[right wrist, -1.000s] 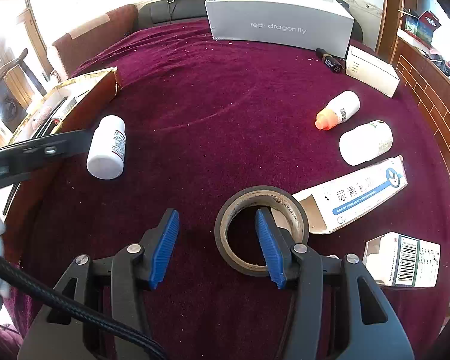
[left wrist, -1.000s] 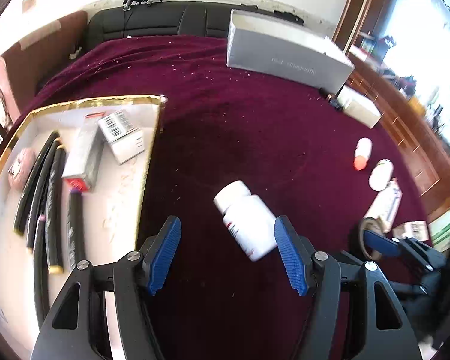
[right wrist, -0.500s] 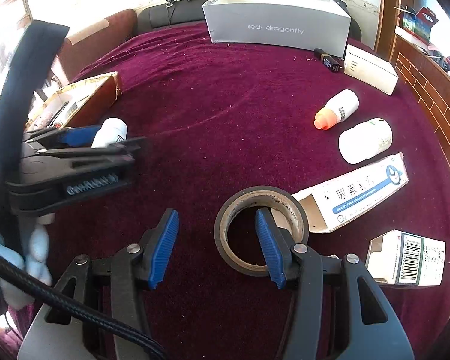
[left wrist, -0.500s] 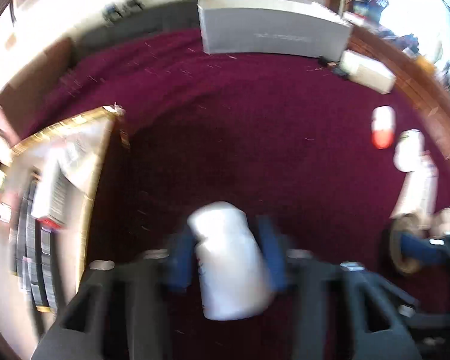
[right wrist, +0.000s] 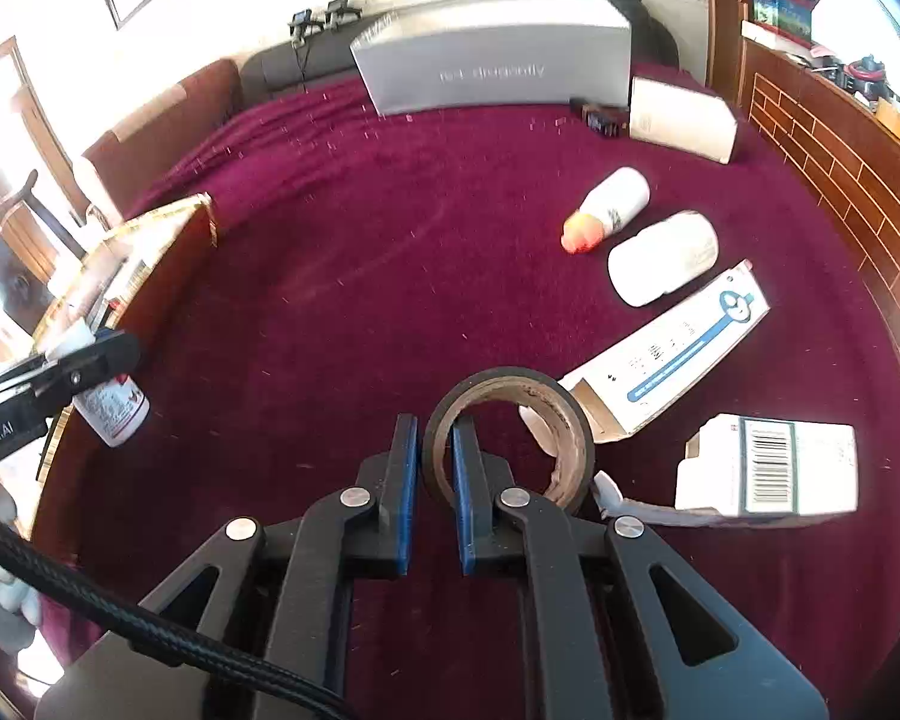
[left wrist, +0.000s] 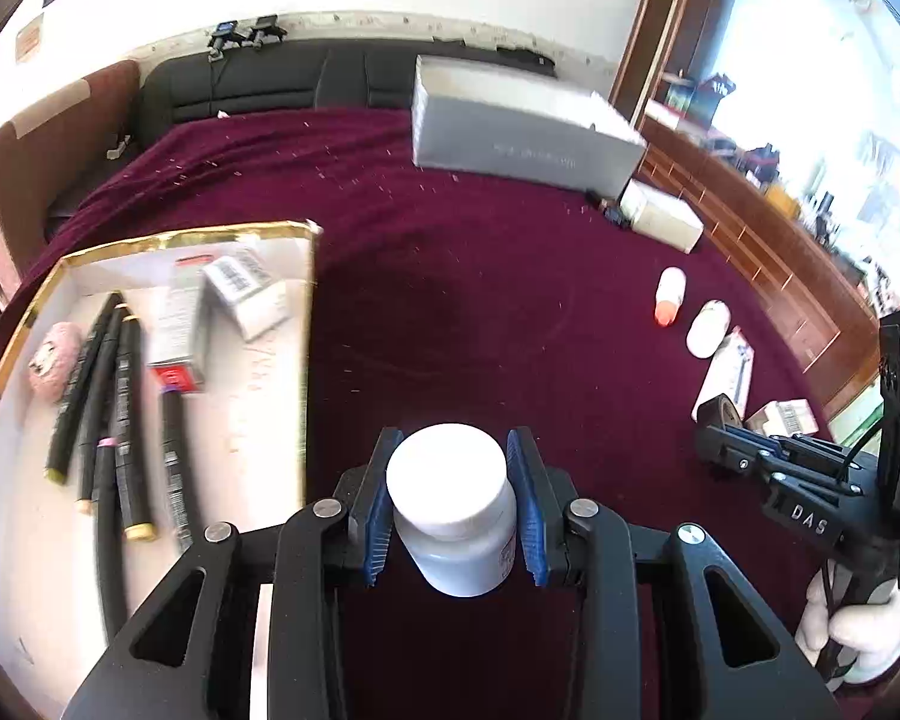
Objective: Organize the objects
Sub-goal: 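Carry the pill bottle and tape roll over the tray with both grippers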
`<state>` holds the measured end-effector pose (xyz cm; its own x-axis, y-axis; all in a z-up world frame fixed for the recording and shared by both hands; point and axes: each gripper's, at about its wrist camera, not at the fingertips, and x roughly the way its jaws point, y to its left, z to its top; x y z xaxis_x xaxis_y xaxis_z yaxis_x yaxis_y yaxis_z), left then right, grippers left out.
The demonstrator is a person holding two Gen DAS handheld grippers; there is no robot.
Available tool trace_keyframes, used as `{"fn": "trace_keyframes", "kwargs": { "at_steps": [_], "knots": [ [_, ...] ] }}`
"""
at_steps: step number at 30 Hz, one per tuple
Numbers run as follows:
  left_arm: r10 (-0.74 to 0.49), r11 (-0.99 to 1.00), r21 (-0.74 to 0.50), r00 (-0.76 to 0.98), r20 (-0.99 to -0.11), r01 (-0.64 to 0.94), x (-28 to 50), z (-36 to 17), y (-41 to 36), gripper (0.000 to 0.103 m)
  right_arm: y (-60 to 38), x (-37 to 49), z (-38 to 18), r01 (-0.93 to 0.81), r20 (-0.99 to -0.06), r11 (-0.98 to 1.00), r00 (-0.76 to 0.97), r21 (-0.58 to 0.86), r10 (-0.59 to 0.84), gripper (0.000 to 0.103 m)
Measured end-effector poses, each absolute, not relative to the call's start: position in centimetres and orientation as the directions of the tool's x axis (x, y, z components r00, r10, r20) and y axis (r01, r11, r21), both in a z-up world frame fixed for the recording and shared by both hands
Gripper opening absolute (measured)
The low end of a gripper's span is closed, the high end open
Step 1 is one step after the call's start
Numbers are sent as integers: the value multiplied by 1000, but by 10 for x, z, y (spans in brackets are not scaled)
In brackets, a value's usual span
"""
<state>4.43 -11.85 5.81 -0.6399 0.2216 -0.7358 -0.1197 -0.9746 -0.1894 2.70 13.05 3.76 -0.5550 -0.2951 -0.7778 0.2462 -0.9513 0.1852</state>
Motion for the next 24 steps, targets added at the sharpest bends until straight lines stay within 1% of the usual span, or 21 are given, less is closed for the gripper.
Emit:
{"fn": "trace_keyframes", "kwargs": {
  "at_steps": [7, 12, 17, 21, 24],
  "knots": [
    [252, -959, -266, -705, -663, -93, 73, 85, -166, 30, 97, 50, 74, 313, -732, -936, -598, 162, -327, 9],
    [222, -957, -285, -744, -631, -43, 92, 101, -211, 31, 52, 62, 97, 410, -709, -902, -597, 134, -376, 9],
    [138, -967, -252, -748, -649, 41, 105, 99, -260, 31, -1, 73, 111, 513, -690, -846, -561, 144, -457, 9],
    [82, -966, -234, -732, -676, 107, 110, 85, -291, 31, -46, 76, 107, 583, -700, -798, -506, 152, -504, 9],
    [35, -970, -194, -707, -706, 147, 107, 72, -307, 31, -82, 79, 100, 629, -715, -766, -474, 134, -514, 9]
  ]
}}
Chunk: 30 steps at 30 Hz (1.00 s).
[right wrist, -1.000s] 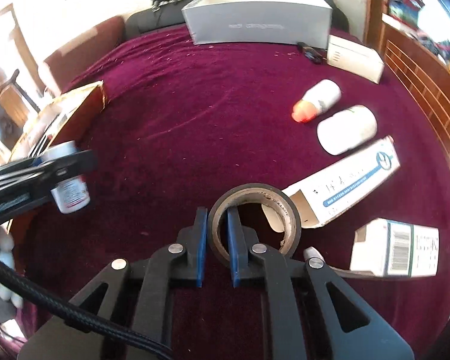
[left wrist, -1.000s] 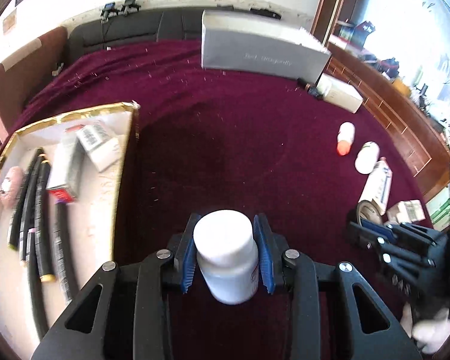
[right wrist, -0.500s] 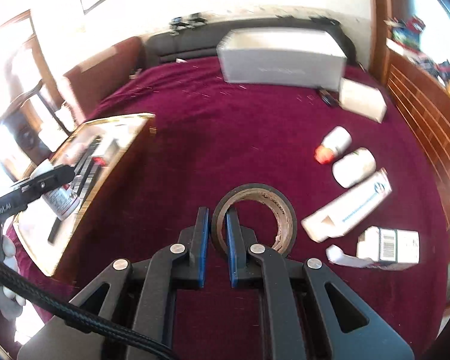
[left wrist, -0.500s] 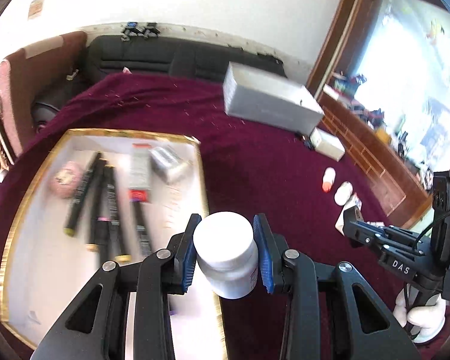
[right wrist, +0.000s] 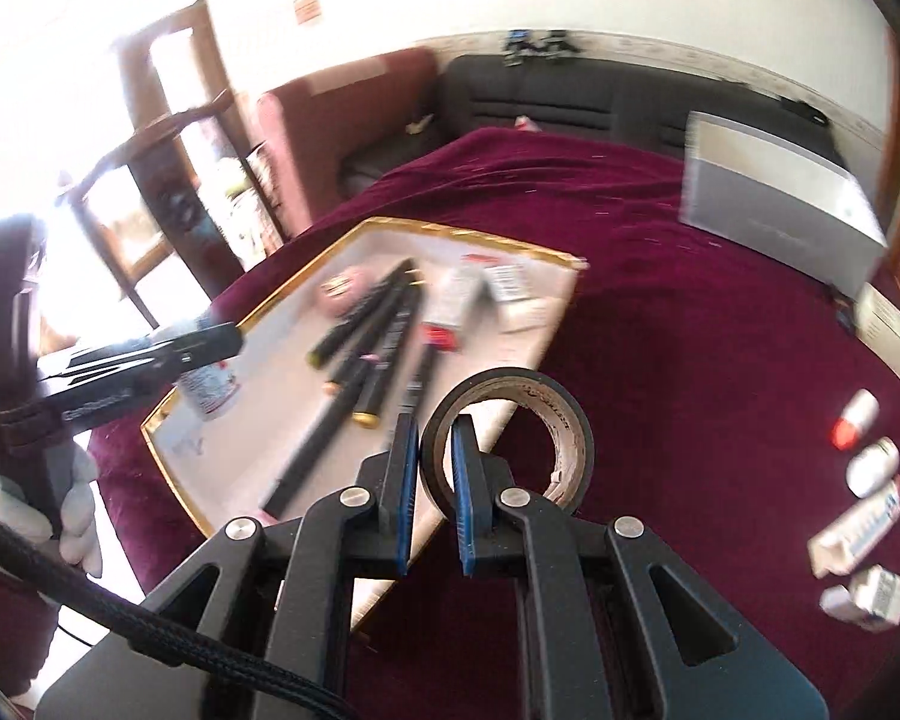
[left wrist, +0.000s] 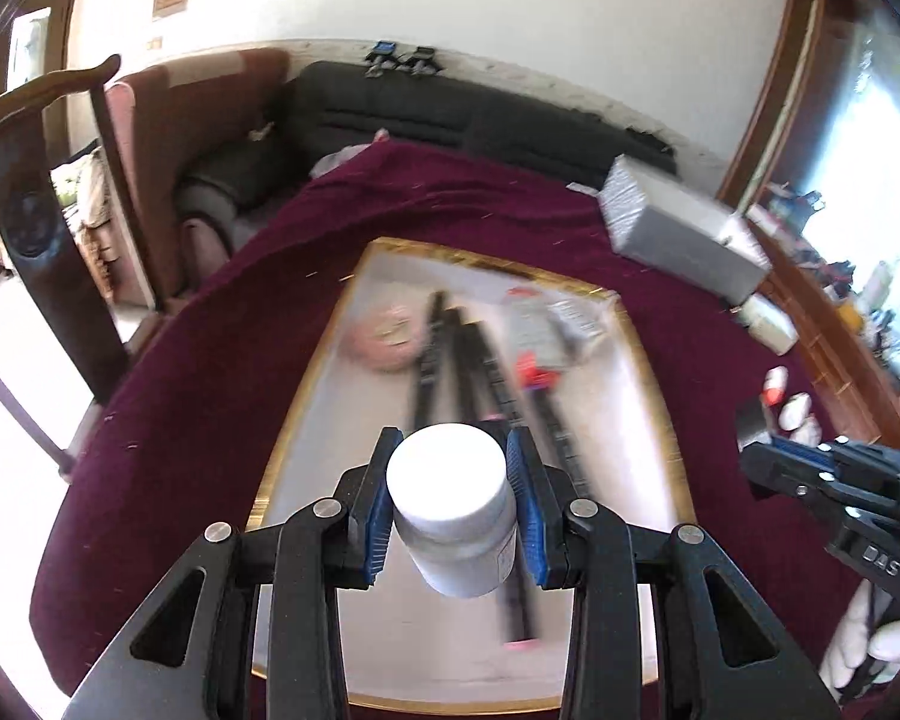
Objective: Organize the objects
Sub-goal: 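Carry the pill bottle and tape roll over the tray with both grippers, then release the pill bottle and tape roll into the tray by opening both grippers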
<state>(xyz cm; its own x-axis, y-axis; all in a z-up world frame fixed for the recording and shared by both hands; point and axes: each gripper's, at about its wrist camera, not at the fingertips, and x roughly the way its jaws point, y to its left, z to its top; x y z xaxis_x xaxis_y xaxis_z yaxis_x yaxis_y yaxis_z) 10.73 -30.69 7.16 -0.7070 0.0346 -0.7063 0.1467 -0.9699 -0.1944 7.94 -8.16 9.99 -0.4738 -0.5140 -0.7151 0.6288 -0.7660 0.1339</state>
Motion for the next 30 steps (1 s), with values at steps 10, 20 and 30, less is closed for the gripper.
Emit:
{"fn": "trace_keyframes", "kwargs": {
  "at_steps": [10, 20, 30],
  "knots": [
    [11, -978, -138, -614, -789, 159, 84, 32, -330, 31, -151, 47, 58, 645, -798, -760, -417, 78, -436, 9],
    [55, -976, -163, -557, -829, 146, 55, 22, -336, 31, -153, 3, 40, 569, -843, -819, -405, 72, -355, 9],
    [70, -968, -186, -534, -842, 167, 44, 19, -343, 38, -158, -17, 33, 547, -864, -834, -388, 66, -323, 10]
  ]
}}
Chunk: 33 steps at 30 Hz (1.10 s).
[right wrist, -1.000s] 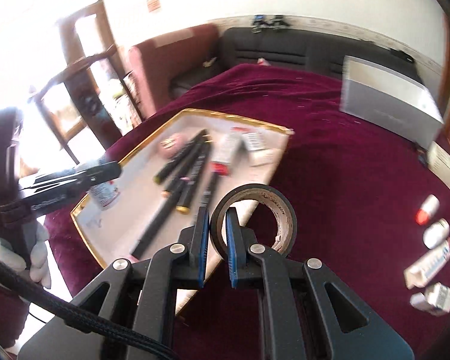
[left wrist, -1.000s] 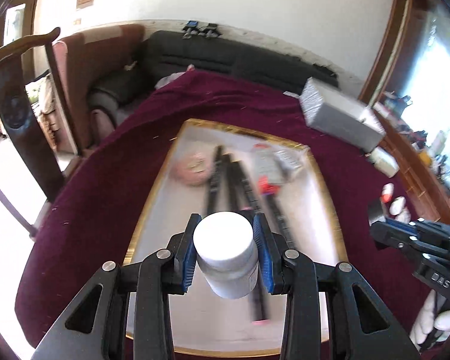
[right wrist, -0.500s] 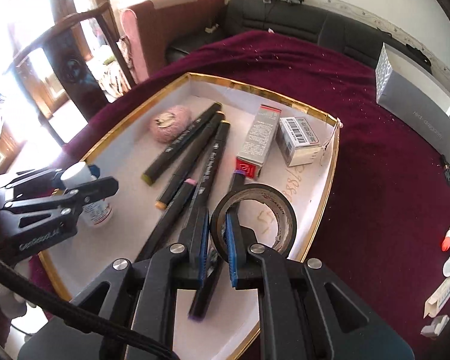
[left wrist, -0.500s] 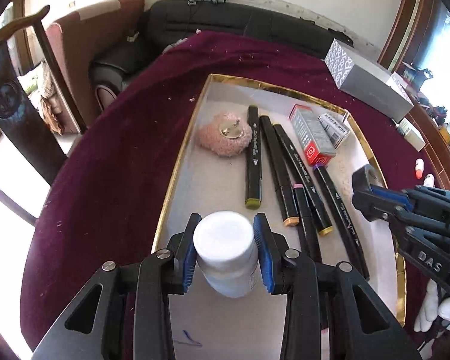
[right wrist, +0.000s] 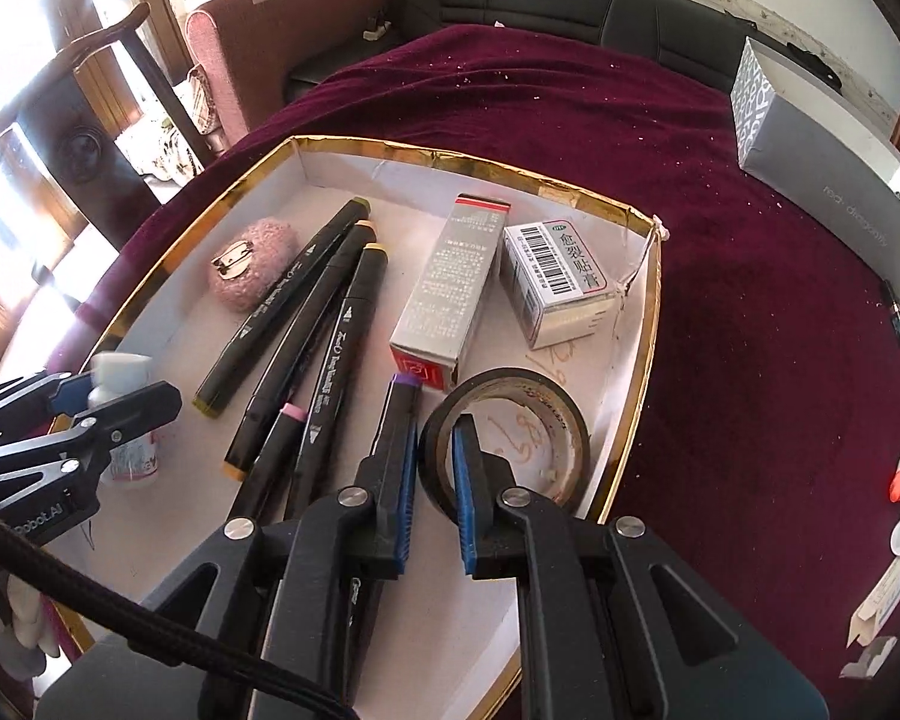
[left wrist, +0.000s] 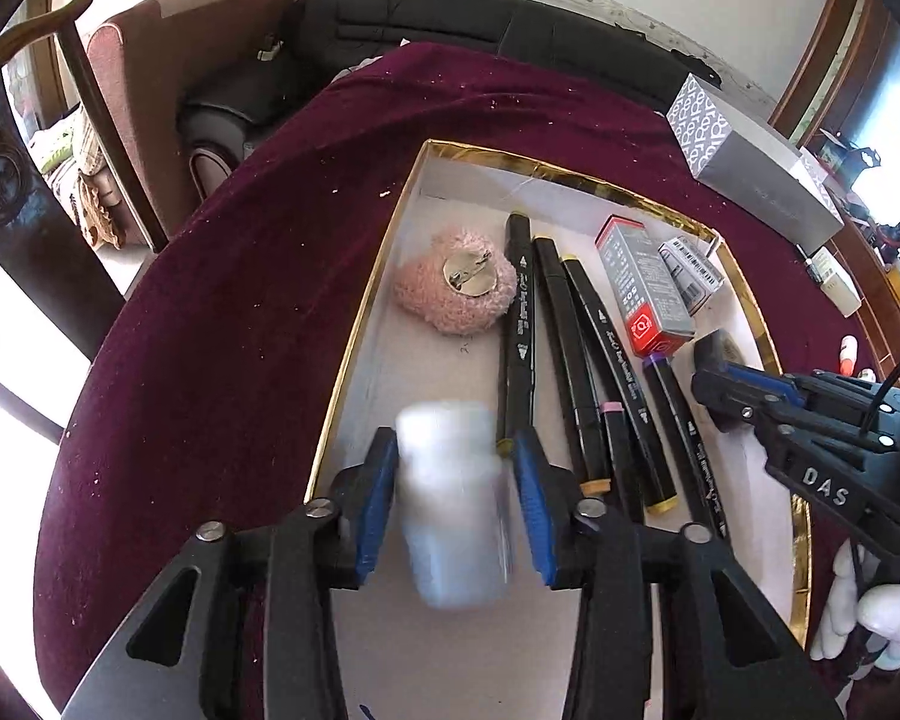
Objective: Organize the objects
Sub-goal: 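Release the pill bottle and tape roll into the tray by opening both grippers, then withdraw both open grippers from the tray toward the remaining bottles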
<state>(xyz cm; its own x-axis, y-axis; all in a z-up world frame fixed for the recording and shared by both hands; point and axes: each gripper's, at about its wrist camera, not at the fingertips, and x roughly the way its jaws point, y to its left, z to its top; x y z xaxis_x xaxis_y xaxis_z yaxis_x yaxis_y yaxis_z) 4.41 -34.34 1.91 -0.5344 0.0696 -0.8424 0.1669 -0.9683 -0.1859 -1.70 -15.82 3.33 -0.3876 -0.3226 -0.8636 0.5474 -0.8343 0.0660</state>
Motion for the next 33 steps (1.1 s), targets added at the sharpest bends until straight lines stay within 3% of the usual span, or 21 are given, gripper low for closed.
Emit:
{"fn": "trace_keyframes", "kwargs": {
  "at_steps": [4, 9, 13, 17, 24, 28, 33],
  "knots": [
    [149, -949, -271, -529, -835, 161, 41, 22, -349, 53, -158, -18, 36, 536, -862, -842, -397, 61, -315, 22],
    [183, -918, -347, -568, -802, 194, 50, 36, -364, 54, -152, -14, 52, 530, -838, -844, -425, 75, -342, 35],
    [148, -910, -354, -626, -766, 217, 67, 54, -372, 56, -142, -6, 69, 522, -803, -848, -466, 89, -371, 54],
    [78, -922, -310, -673, -736, 233, 89, 70, -368, 61, -124, 1, 79, 495, -782, -859, -481, 132, -397, 57],
    [-139, -960, -98, -754, -642, 261, 122, 96, -334, 61, -92, 10, 74, 445, -781, -879, -482, 172, -397, 61],
    [-131, -970, -87, -791, -598, 226, 133, 110, -316, 66, -66, 18, 71, 414, -773, -887, -486, 206, -407, 61],
    [-24, -989, -101, -798, -602, 106, 130, 115, -274, 65, -22, 24, 70, 353, -755, -902, -513, 247, -408, 64]
  ]
}}
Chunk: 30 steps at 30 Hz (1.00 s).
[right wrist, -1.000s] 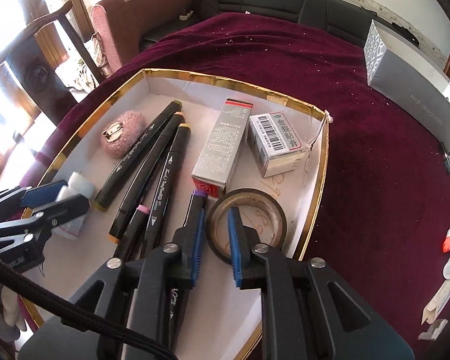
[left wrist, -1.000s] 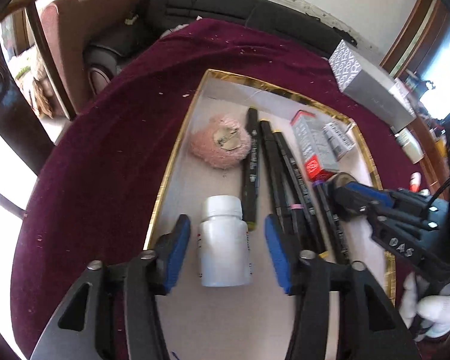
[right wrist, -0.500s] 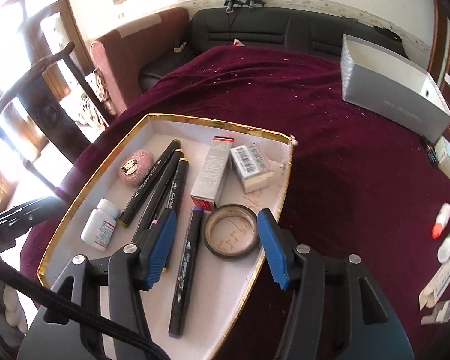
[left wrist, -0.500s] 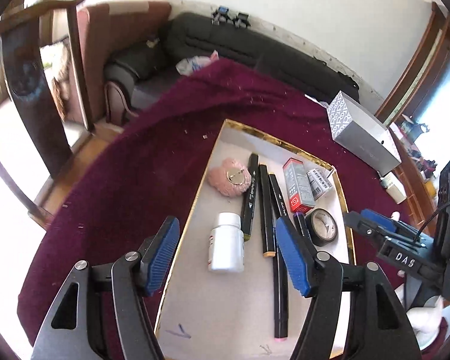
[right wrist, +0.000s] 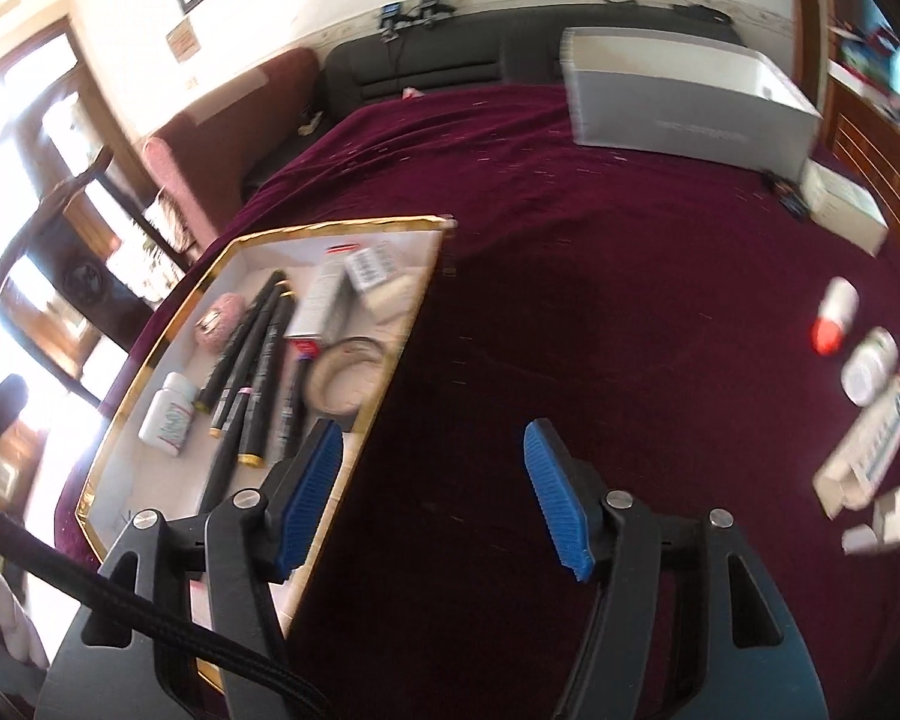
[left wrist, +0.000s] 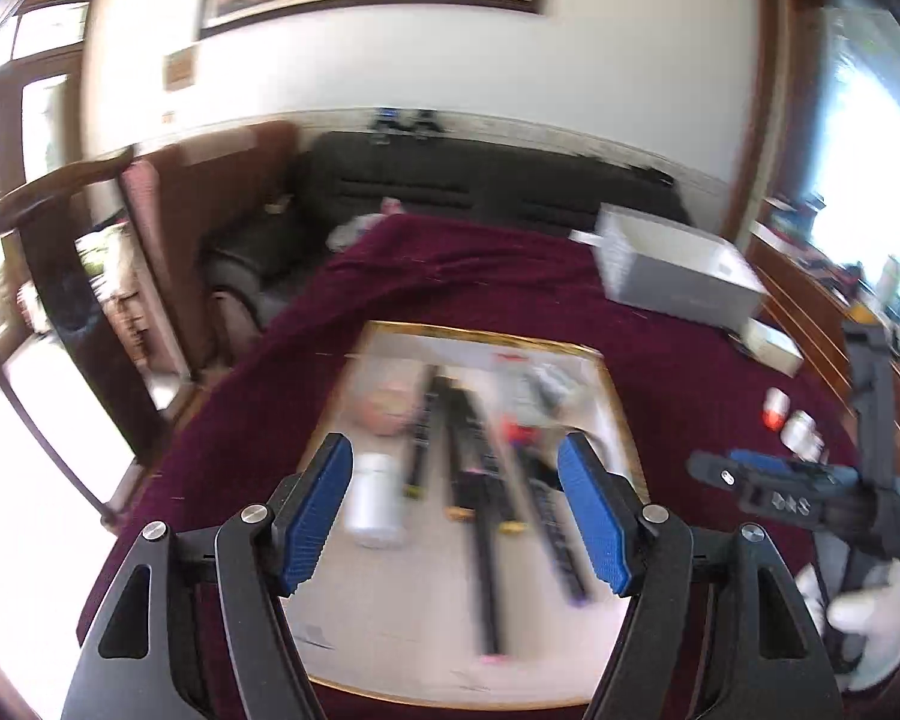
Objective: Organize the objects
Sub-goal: 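Withdraw both open grippers from the tray toward the remaining bottles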
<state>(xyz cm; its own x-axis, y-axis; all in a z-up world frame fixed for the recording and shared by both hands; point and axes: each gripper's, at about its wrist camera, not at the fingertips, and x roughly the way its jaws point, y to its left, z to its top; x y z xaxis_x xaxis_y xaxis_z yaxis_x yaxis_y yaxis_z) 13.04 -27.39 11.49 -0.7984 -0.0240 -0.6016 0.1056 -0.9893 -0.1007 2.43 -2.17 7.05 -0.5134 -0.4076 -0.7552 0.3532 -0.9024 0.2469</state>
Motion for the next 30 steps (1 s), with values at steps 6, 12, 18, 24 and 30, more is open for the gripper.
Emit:
{"fn": "trace_keyframes", "kwargs": {
  "at_steps": [6, 12, 18, 24, 30],
  "knots": [
    [144, -990, -103, -741, -656, -101, 117, 98, -197, 65, 50, 23, 71, 235, -739, -929, -562, 287, -371, 63],
    [260, -961, -130, -644, -720, -244, 109, 75, -126, 65, 127, 19, 72, 99, -734, -952, -614, 291, -289, 66],
    [288, -941, -111, -580, -762, -321, 94, 47, -74, 65, 195, -9, 78, -42, -751, -966, -638, 254, -169, 66],
    [265, -938, -69, -571, -777, -341, 81, 24, -53, 65, 241, -52, 73, -133, -781, -938, -597, 320, -182, 66],
    [267, -941, -106, -518, -812, -320, 70, 2, -57, 65, 248, -95, 64, -131, -818, -937, -536, 323, -207, 66]
  ]
}}
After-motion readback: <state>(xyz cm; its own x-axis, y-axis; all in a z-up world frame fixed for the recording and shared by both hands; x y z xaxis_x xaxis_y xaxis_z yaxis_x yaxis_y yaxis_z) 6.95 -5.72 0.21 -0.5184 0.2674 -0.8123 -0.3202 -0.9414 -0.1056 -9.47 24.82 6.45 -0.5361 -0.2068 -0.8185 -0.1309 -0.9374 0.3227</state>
